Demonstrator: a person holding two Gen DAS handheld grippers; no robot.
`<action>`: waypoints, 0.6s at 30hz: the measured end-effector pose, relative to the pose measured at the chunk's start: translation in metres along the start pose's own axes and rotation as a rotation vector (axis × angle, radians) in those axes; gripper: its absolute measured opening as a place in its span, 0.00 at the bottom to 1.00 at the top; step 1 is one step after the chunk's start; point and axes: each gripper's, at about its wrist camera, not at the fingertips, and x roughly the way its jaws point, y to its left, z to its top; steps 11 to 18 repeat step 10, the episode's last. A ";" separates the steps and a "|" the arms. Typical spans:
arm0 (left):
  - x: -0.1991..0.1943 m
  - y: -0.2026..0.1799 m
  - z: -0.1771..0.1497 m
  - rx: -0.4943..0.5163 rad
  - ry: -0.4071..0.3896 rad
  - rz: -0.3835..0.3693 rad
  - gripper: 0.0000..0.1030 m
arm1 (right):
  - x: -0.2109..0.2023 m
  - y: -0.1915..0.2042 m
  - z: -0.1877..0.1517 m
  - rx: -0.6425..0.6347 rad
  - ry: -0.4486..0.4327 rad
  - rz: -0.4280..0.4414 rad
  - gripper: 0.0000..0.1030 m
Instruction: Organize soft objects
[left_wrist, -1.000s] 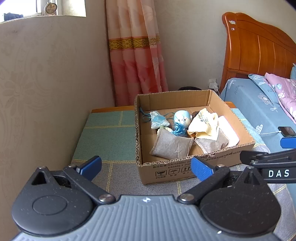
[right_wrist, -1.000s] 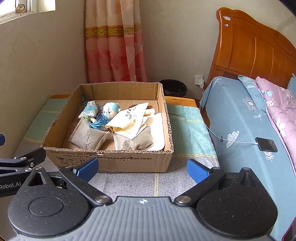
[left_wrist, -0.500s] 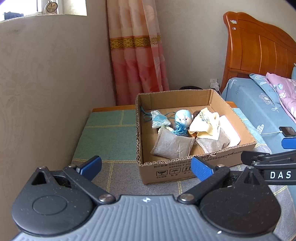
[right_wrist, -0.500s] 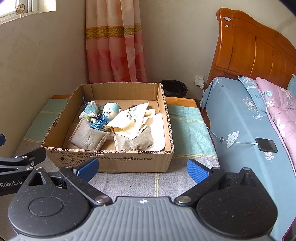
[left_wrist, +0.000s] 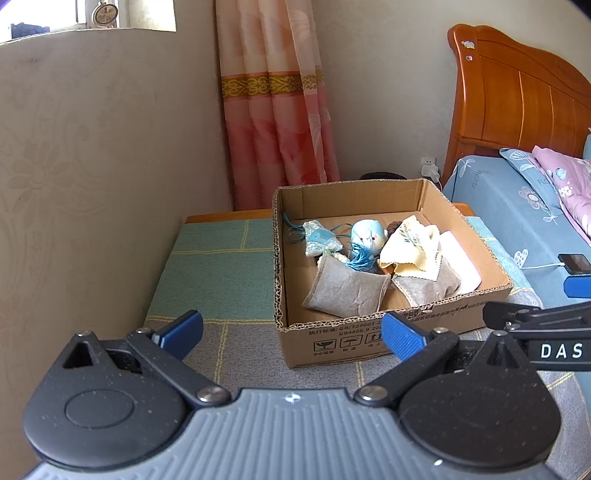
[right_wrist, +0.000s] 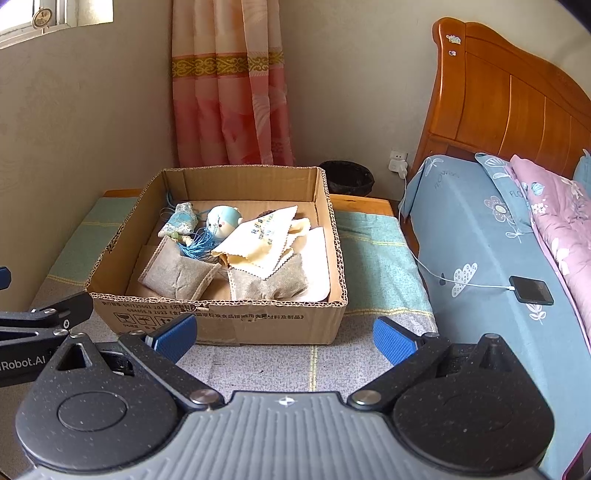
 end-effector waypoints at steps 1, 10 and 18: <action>0.000 0.000 0.000 0.000 0.000 0.000 0.99 | 0.000 0.000 0.000 -0.001 -0.001 0.000 1.00; -0.001 0.000 0.000 -0.004 -0.001 0.001 0.99 | 0.000 0.001 -0.001 -0.002 -0.002 -0.001 1.00; -0.001 0.000 0.000 -0.004 -0.001 0.001 0.99 | 0.000 0.001 -0.001 -0.002 -0.002 -0.001 1.00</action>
